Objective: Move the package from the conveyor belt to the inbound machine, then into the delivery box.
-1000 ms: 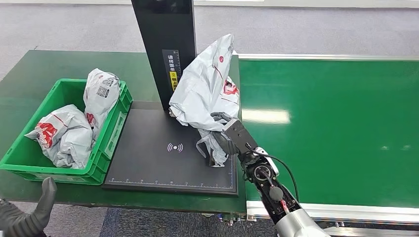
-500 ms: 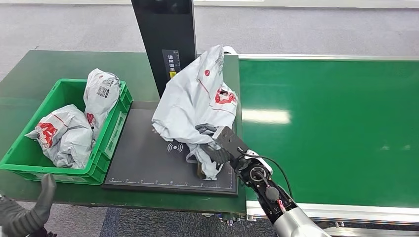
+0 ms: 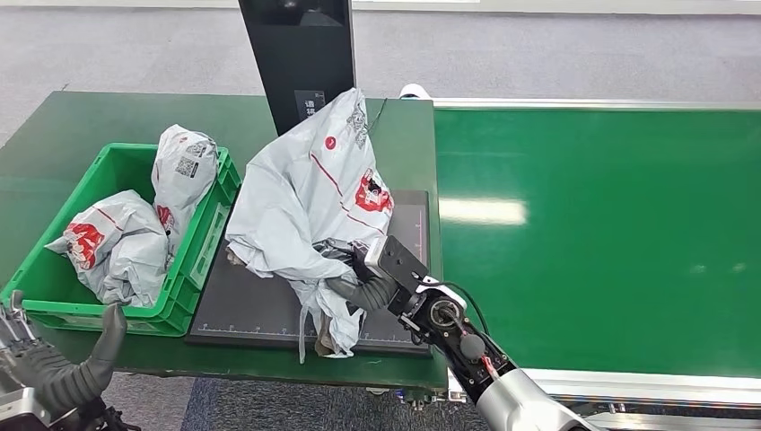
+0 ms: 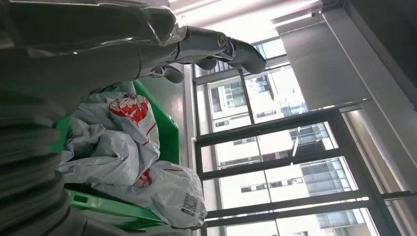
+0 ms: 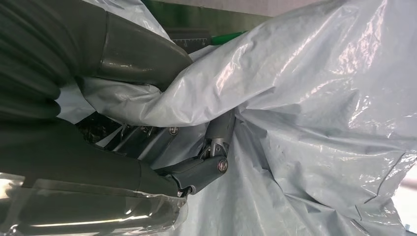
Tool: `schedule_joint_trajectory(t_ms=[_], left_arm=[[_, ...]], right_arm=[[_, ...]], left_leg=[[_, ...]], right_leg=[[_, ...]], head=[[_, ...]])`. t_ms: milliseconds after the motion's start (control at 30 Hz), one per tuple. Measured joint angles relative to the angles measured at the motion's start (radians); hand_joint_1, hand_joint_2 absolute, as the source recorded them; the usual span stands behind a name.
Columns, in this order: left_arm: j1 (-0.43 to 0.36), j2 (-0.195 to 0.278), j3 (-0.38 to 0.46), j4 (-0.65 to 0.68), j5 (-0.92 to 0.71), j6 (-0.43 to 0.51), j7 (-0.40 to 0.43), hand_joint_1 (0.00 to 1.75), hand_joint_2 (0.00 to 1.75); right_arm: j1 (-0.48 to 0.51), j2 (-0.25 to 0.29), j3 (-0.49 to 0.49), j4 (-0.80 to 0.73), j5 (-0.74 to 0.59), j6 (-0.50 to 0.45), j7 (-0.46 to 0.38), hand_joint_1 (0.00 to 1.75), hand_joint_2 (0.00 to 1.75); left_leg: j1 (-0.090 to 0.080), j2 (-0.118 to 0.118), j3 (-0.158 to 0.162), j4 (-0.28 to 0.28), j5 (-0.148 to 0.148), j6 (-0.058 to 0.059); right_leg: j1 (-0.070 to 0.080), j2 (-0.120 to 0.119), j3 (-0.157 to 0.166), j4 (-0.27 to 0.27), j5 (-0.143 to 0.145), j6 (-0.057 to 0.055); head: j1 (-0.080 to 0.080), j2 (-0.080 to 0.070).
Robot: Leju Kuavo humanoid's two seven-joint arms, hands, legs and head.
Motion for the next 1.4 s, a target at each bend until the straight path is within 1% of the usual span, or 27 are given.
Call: schedule_joint_trajectory(t_ms=[767,867,900,967,1033,1067,1133,1200,1400], left_arm=[[0.0,0.007,-0.003,0.011,0.003,0.0,0.0,0.0,1.75],[0.0,0.008,-0.003,0.011,0.002,0.001,0.0,0.0,1.75],[0.003,0.007,-0.003,0.011,-0.001,0.004,0.0,0.0,1.75],[0.026,0.004,0.001,0.001,-0.009,0.007,-0.004,0.0,1.75],[0.064,-0.004,0.013,-0.018,-0.013,-0.001,-0.012,0.0,1.75],[0.08,-0.008,0.02,-0.027,-0.013,-0.007,-0.016,0.0,1.75],[0.097,-0.016,0.031,-0.04,-0.016,-0.016,-0.018,0.0,1.75],[0.103,-0.024,0.038,-0.047,-0.023,-0.024,-0.018,0.0,1.75],[0.111,-0.043,0.049,-0.056,-0.039,-0.041,-0.018,0.0,1.75]], right_arm=[[-0.009,0.006,0.016,0.021,0.0,0.001,-0.001,1.75,1.75],[-0.008,0.006,0.016,0.021,-0.007,-0.004,-0.006,0.44,1.75],[0.0,0.005,0.012,0.01,-0.029,-0.024,-0.018,0.0,1.75],[0.047,-0.008,-0.021,-0.082,-0.128,-0.106,-0.024,0.0,1.75],[0.108,-0.035,-0.078,-0.239,-0.234,-0.186,0.018,0.0,1.75],[0.131,-0.049,-0.104,-0.309,-0.26,-0.205,0.042,0.0,1.75],[0.165,-0.07,-0.139,-0.414,-0.275,-0.22,0.064,0.0,1.75],[0.19,-0.08,-0.159,-0.484,-0.275,-0.231,0.063,0.0,1.75],[0.249,-0.099,-0.204,-0.593,-0.275,-0.248,0.049,0.0,1.75]], left_leg=[[0.0,0.0,0.0,0.0,0.0,0.0],[0.0,0.0,0.0,0.0,0.0,0.0],[0.0,0.0,0.0,0.0,0.0,0.0],[0.0,-0.001,0.0,0.0,0.0,0.0],[0.0,-0.002,-0.001,0.0,0.0,0.0],[0.0,-0.001,-0.002,0.0,-0.001,0.0],[-0.001,0.0,-0.002,0.0,-0.001,0.0],[-0.001,0.0,-0.001,0.0,-0.002,0.0],[0.0,0.0,0.0,0.0,-0.001,-0.001]], right_leg=[[0.0,0.0,0.0,0.0,0.0,0.0],[0.0,0.0,0.0,0.0,0.0,0.0],[0.0,0.0,0.0,0.0,0.0,0.0],[0.0,-0.001,0.0,0.0,0.0,0.0],[0.0,-0.001,-0.001,0.0,-0.001,0.0],[0.0,-0.001,-0.001,0.0,0.0,0.0],[-0.001,0.0,-0.001,-0.001,0.0,0.0],[-0.001,0.0,-0.001,-0.001,0.0,0.0],[0.0,0.0,0.0,-0.001,0.0,0.0]], head=[[0.0,0.0],[0.0,0.0],[0.0,0.0],[0.0,0.0],[0.001,0.0],[0.001,0.0],[0.001,0.0],[0.001,0.0],[0.001,0.0]])
